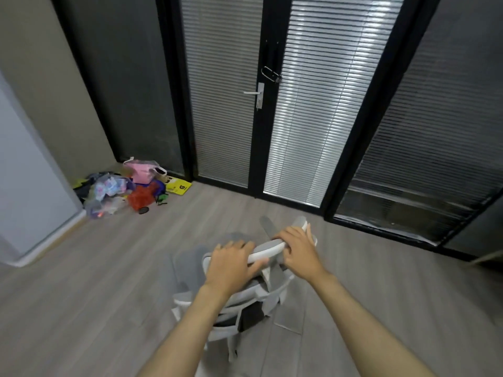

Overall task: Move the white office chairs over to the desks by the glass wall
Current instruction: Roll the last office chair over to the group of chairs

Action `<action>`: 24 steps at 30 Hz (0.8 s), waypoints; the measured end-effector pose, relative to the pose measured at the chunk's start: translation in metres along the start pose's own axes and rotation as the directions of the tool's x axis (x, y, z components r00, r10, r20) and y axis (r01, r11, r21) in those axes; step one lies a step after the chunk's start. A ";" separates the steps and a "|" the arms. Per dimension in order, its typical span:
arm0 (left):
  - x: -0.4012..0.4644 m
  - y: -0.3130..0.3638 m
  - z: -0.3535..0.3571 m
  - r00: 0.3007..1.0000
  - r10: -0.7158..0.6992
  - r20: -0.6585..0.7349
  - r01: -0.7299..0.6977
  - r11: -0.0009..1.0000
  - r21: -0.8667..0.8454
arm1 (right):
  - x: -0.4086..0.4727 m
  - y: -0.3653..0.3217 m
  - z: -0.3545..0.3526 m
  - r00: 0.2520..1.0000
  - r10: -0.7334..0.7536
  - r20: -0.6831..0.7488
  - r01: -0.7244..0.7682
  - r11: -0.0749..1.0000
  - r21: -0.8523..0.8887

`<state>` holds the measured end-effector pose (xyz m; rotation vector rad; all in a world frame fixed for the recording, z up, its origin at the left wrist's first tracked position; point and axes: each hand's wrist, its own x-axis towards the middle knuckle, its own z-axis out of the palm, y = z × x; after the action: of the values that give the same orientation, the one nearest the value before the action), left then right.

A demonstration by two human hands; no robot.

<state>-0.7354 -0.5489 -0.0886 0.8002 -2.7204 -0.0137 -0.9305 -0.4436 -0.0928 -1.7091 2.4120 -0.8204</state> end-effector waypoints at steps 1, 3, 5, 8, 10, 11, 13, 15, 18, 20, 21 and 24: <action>-0.013 0.005 0.001 1.000 -0.020 -0.022 0.020 1.000 0.010 | -0.017 -0.006 -0.002 1.000 0.012 -0.002 -0.012 1.000 -0.012; -0.039 0.018 -0.002 0.997 -0.050 -0.060 0.050 0.999 0.010 | -0.053 -0.019 -0.009 0.999 0.031 0.009 -0.030 0.998 -0.050; -0.064 0.033 -0.009 0.994 -0.078 -0.075 0.077 0.997 -0.012 | -0.089 -0.028 -0.017 0.999 0.038 0.013 -0.037 0.997 -0.072; -0.101 0.053 -0.018 0.993 -0.114 -0.039 0.112 0.993 -0.046 | -0.141 -0.037 -0.027 0.999 0.044 0.020 -0.042 0.995 -0.086; -0.124 0.065 -0.023 0.996 -0.092 0.008 0.092 0.993 -0.071 | -0.177 -0.043 -0.032 0.999 0.042 0.007 -0.041 0.994 -0.099; -0.135 0.069 -0.026 0.997 -0.070 0.018 0.071 0.995 -0.065 | -0.195 -0.046 -0.034 0.999 0.050 -0.003 -0.050 0.993 -0.104; -0.156 0.079 -0.034 0.999 -0.026 0.031 0.028 0.999 -0.042 | -0.230 -0.053 -0.039 0.997 0.069 -0.041 -0.071 0.995 -0.065; -0.178 0.092 -0.041 0.998 0.007 0.066 -0.005 0.999 -0.035 | -0.267 -0.061 -0.042 0.991 0.090 -0.099 -0.091 0.996 -0.003; -0.216 0.116 -0.051 0.991 0.054 0.125 -0.046 0.997 -0.067 | -0.328 -0.076 -0.047 0.977 0.126 -0.172 -0.128 0.992 -0.003; -0.242 0.134 -0.059 0.984 0.080 0.160 -0.062 0.992 -0.112 | -0.371 -0.083 -0.049 0.967 0.150 -0.205 -0.156 0.988 -0.015; -0.256 0.145 -0.064 0.979 0.098 0.178 -0.073 0.987 -0.144 | -0.392 -0.086 -0.050 0.961 0.164 -0.221 -0.173 0.985 -0.022; -0.296 0.177 -0.082 0.961 0.158 0.226 -0.106 0.969 -0.225 | -0.455 -0.095 -0.059 0.945 0.207 -0.253 -0.224 0.974 -0.040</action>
<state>-0.5688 -0.2365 -0.0781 0.5870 -2.9292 -0.3888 -0.6984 -0.0365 -0.1073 -1.4001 2.7579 -0.9802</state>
